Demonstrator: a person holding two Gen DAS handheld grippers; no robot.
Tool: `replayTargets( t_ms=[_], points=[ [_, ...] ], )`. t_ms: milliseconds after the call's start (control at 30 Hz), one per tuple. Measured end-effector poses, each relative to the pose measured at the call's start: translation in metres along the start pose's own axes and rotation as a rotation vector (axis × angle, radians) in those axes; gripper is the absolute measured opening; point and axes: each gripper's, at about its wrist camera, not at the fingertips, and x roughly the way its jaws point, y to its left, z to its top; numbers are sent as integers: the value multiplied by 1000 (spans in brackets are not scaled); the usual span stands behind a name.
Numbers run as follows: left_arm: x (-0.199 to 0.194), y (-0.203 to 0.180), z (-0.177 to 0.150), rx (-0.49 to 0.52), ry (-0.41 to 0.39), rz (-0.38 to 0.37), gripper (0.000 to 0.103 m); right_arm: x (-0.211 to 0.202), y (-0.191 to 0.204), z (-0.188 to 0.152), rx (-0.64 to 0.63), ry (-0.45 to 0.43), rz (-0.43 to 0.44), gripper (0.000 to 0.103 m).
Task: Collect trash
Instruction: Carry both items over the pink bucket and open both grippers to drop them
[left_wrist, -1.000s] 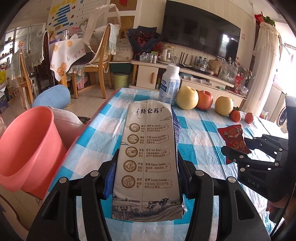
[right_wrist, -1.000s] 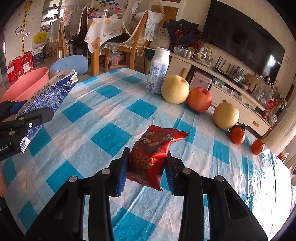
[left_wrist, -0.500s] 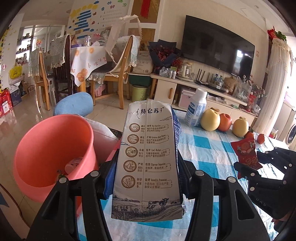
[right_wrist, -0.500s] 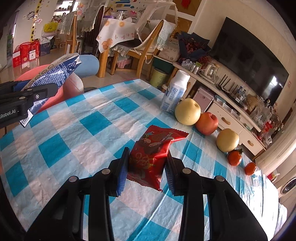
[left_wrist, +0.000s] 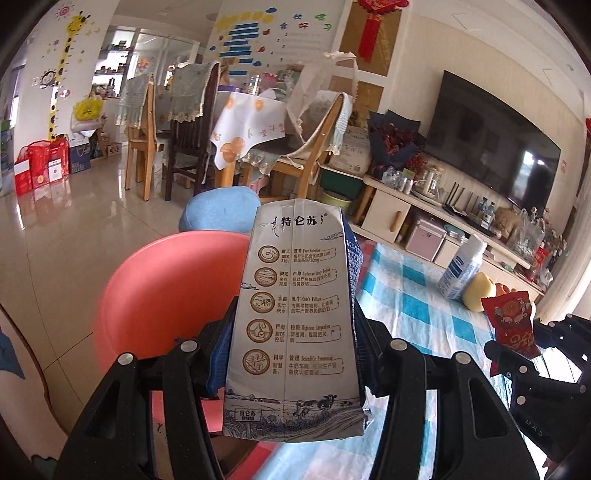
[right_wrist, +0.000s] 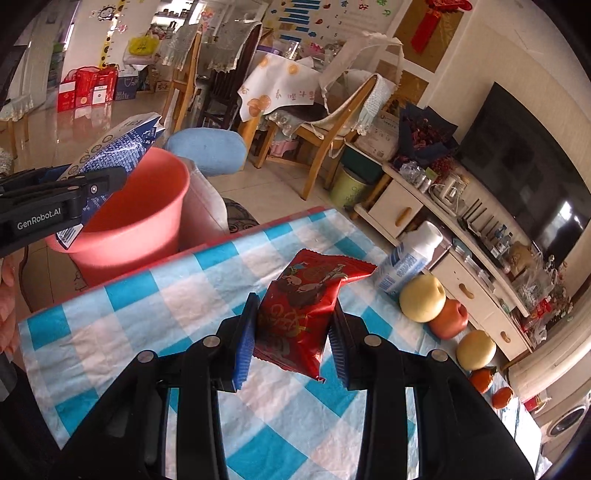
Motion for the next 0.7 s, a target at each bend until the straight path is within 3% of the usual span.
replayTargets(
  t_ms=[400,700],
  points=[
    [13,63,13,-160,10,41,56,15,69,57,-121,-45,86,38],
    [22,93,11,-263,37,41,56,38,109,80,-208,-54,138,38]
  ],
)
